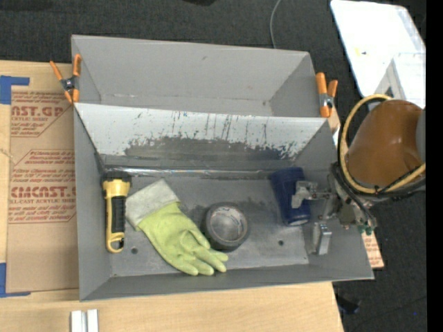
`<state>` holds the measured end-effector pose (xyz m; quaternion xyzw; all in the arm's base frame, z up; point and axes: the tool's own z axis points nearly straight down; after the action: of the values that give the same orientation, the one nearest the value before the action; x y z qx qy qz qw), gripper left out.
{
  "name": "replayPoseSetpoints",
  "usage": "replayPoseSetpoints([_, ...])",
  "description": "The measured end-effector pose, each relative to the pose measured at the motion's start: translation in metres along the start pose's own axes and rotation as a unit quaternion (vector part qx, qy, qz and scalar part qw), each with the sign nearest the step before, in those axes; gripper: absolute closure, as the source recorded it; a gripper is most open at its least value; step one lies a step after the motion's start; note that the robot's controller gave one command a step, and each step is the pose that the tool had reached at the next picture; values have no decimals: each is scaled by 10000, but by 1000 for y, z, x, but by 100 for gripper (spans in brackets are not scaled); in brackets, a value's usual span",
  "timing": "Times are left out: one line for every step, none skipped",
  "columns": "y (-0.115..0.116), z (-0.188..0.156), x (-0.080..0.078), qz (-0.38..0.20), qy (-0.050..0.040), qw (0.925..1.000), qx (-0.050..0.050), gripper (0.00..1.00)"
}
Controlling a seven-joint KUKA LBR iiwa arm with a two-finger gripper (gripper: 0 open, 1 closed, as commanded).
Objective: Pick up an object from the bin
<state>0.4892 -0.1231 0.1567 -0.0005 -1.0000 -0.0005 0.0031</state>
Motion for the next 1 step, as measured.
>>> replayPoseSetpoints([0,-3,-2,-6,-35,10000,7,0])
